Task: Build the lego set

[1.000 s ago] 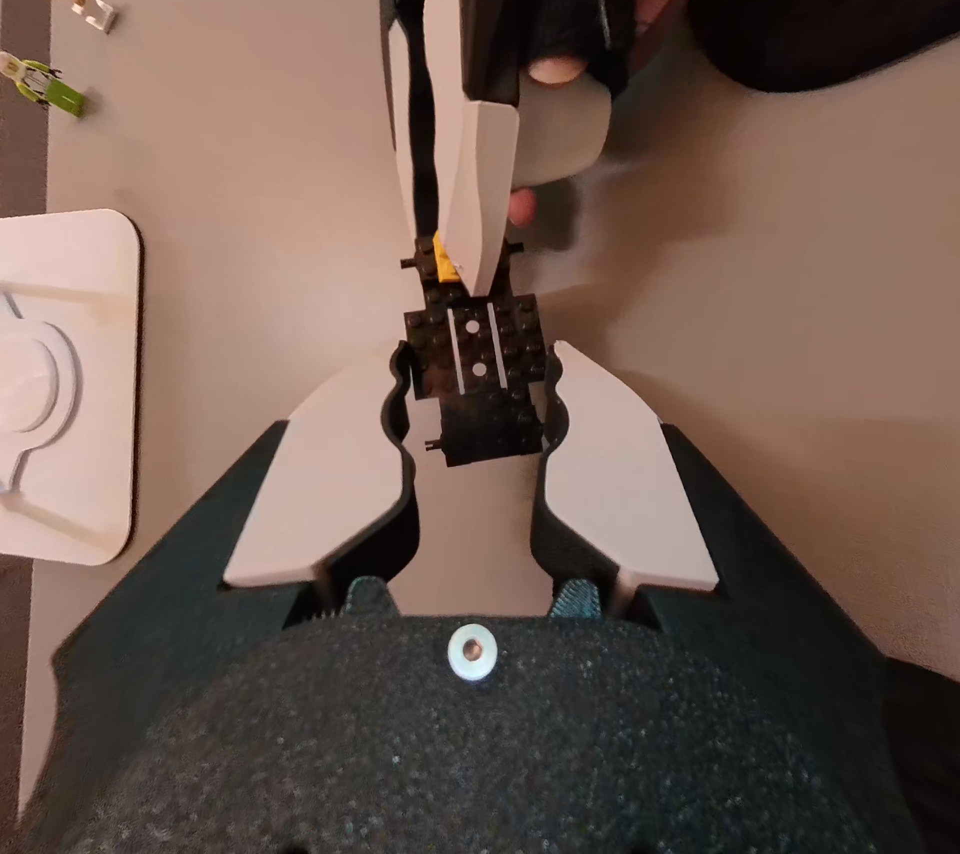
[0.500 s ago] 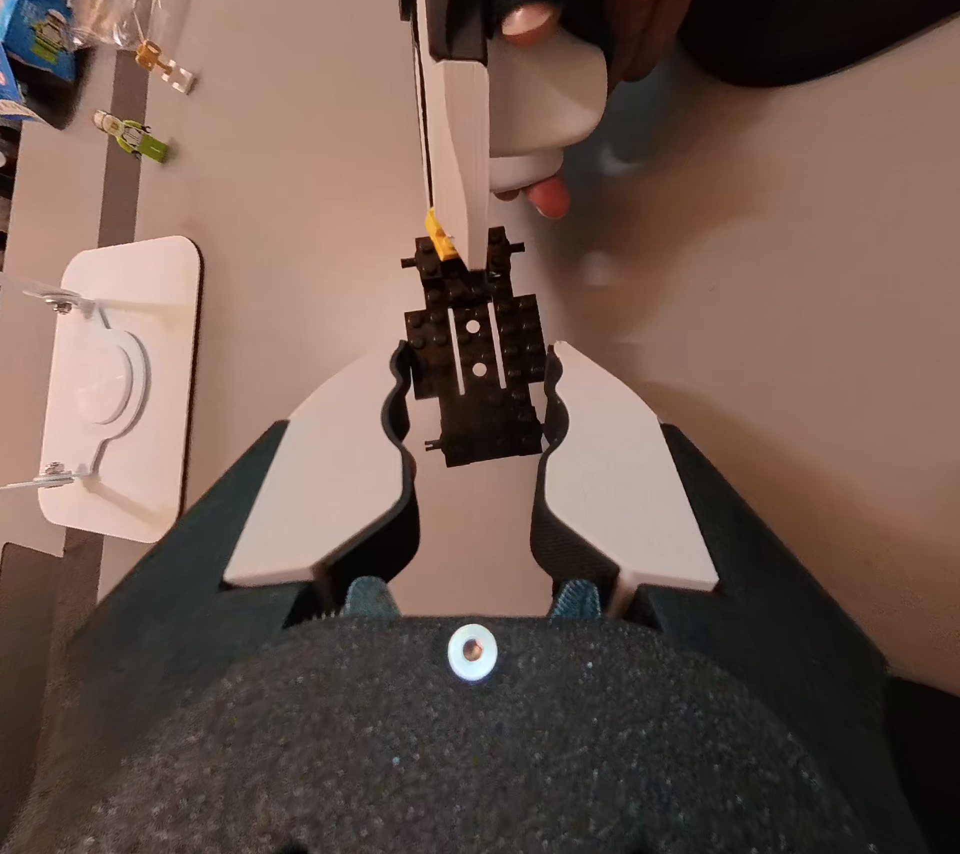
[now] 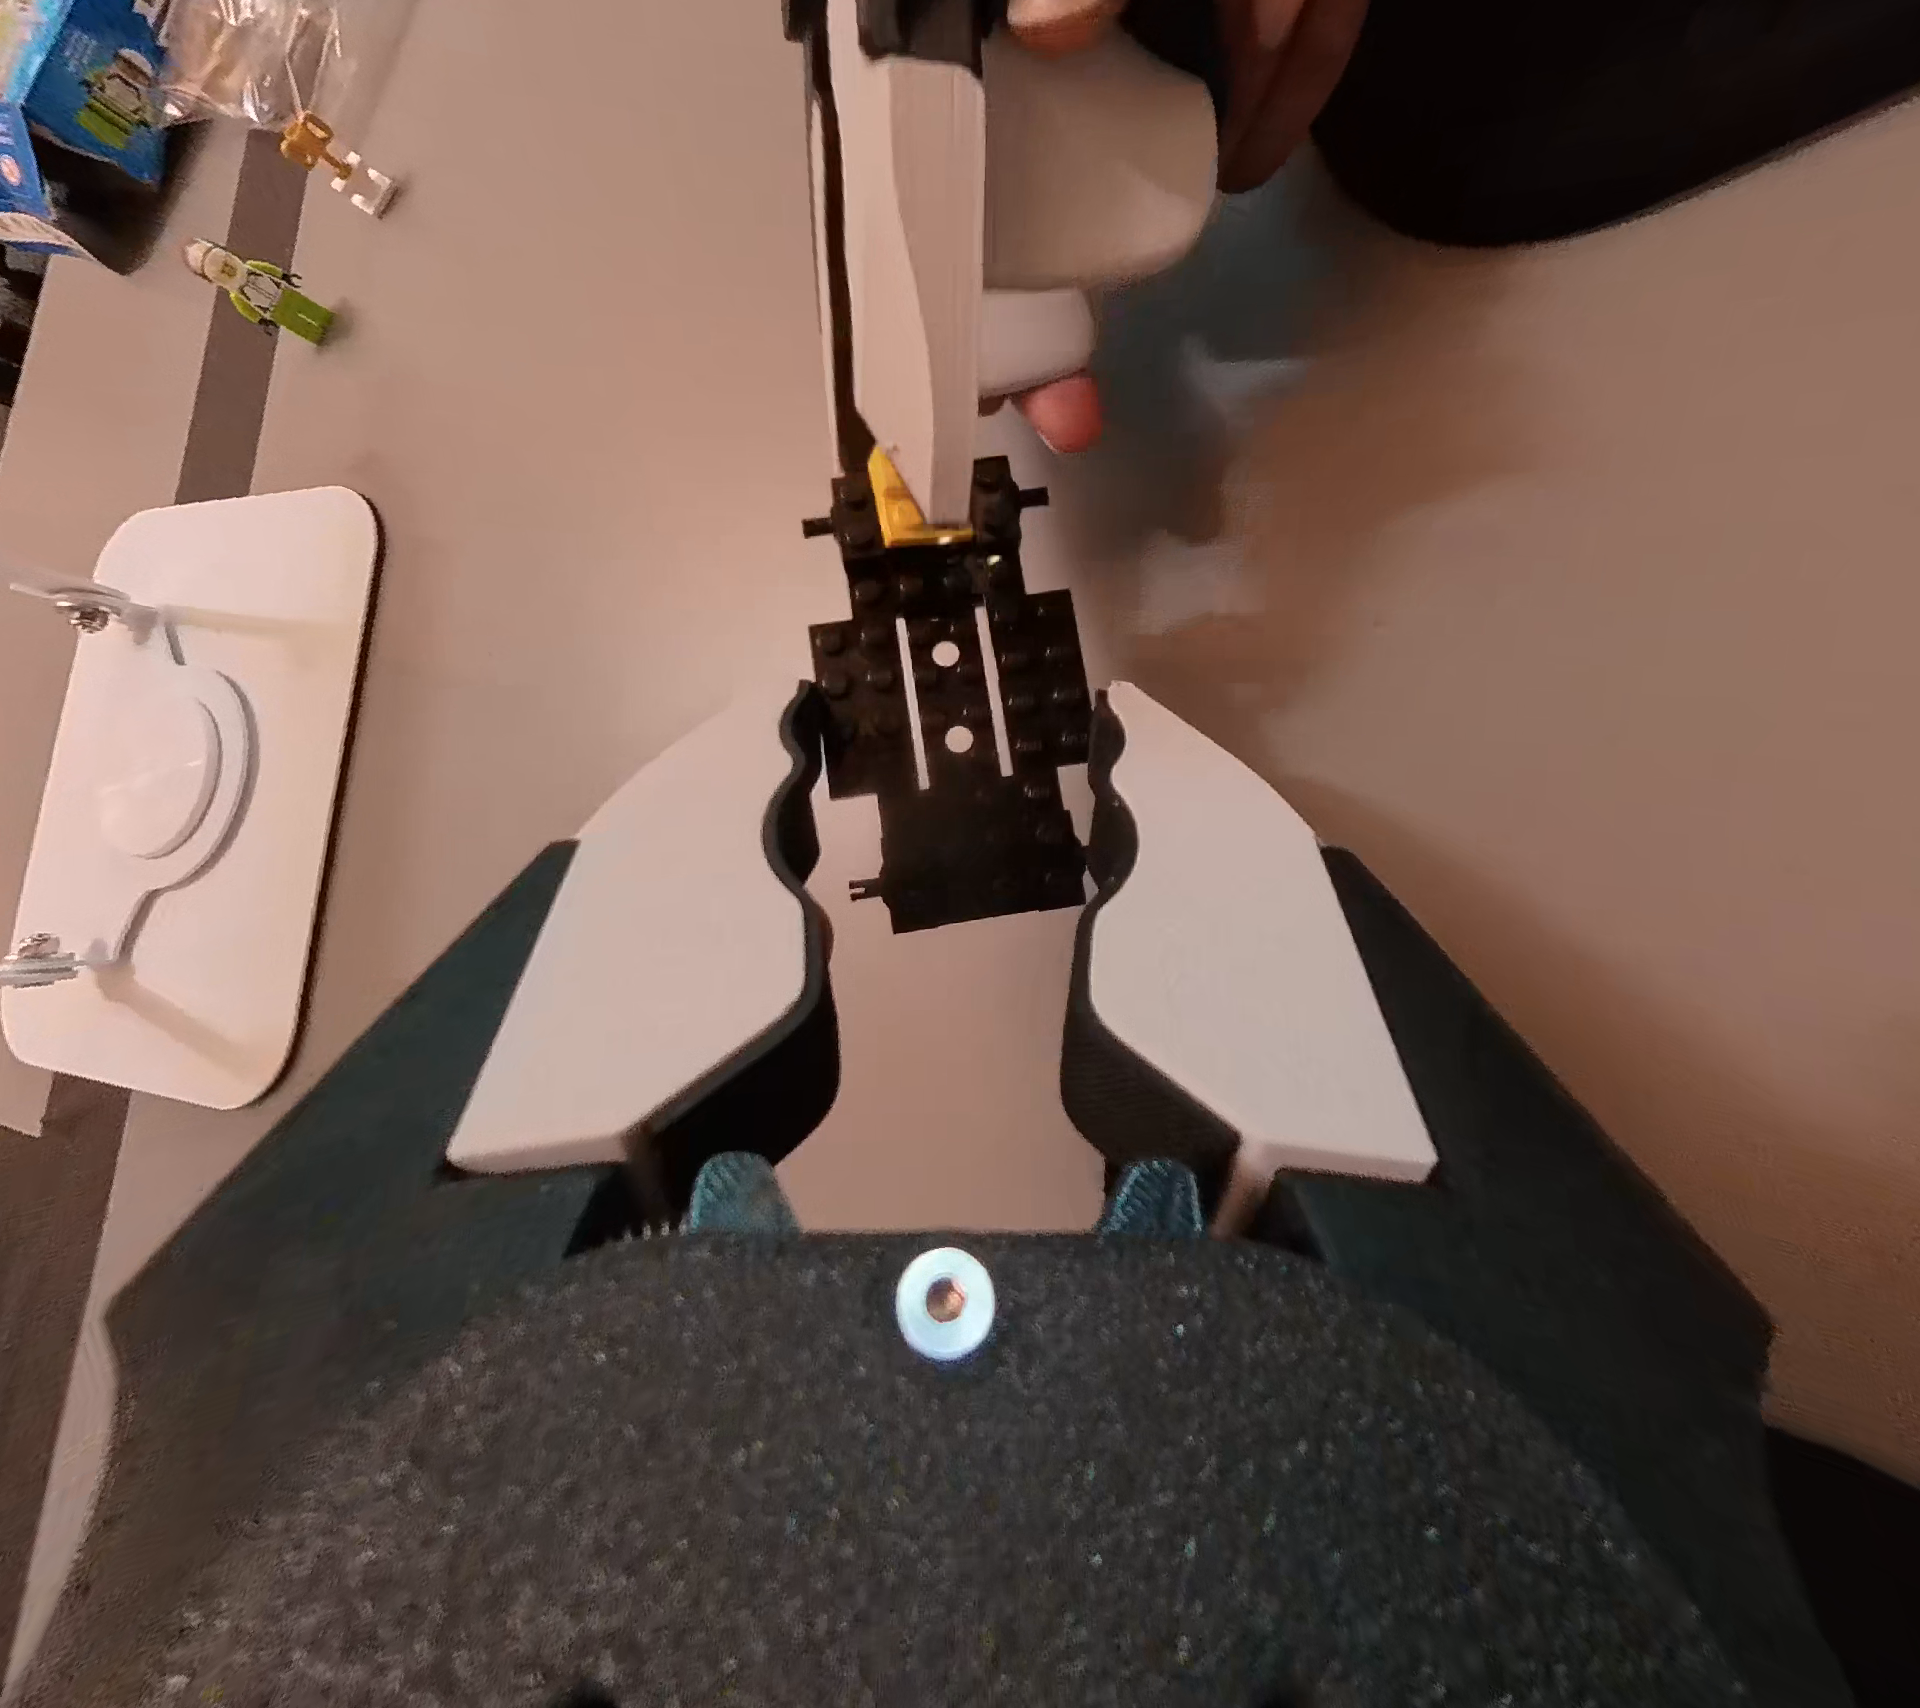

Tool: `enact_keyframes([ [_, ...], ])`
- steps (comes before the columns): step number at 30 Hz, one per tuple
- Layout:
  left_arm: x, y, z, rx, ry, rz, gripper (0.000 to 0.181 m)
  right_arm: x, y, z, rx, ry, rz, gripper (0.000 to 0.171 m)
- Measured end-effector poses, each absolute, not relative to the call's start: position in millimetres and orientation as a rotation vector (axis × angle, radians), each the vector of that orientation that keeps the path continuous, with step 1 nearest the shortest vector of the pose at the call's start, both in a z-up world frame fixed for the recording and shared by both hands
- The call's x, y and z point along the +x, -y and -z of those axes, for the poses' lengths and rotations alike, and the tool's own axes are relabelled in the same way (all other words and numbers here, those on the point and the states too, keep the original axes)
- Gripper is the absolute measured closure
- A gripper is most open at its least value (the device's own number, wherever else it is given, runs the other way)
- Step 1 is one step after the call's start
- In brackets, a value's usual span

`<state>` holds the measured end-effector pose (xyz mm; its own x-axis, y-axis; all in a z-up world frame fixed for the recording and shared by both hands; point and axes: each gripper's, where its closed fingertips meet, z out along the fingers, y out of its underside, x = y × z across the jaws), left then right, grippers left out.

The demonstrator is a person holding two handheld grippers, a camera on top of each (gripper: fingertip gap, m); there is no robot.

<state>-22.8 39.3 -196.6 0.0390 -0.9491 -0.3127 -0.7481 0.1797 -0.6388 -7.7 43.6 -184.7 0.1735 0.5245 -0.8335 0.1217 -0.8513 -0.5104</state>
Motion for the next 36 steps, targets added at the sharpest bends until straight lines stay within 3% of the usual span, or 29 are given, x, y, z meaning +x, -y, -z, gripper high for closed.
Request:
enact_keyframes([
  [8, -23.1, -32.5, 193.0, -1.619, -1.728, 0.465, 0.132, -4.1, -38.2, 186.8, -2.125, 0.584, -1.856, 0.14],
  [14, -23.7, -29.9, 191.1, -1.616, -1.728, 0.492, 0.132, -7.2, -32.2, 182.3, -2.078, 0.527, -1.999, 0.153],
  [33, -22.6, -20.3, 179.8, -1.505, -1.674, 0.408, 0.133, -8.7, -20.8, 169.8, -2.011, 0.438, -2.021, 0.155],
  [34, -23.3, -18.2, 178.9, -1.493, -1.686, 0.414, 0.148, -8.0, -22.1, 169.8, -2.013, 0.42, -2.024, 0.155],
  [36, -21.7, -13.5, 177.9, -1.486, -1.694, 0.444, 0.151, -6.9, -23.3, 168.4, -2.007, 0.402, -2.054, 0.155],
])
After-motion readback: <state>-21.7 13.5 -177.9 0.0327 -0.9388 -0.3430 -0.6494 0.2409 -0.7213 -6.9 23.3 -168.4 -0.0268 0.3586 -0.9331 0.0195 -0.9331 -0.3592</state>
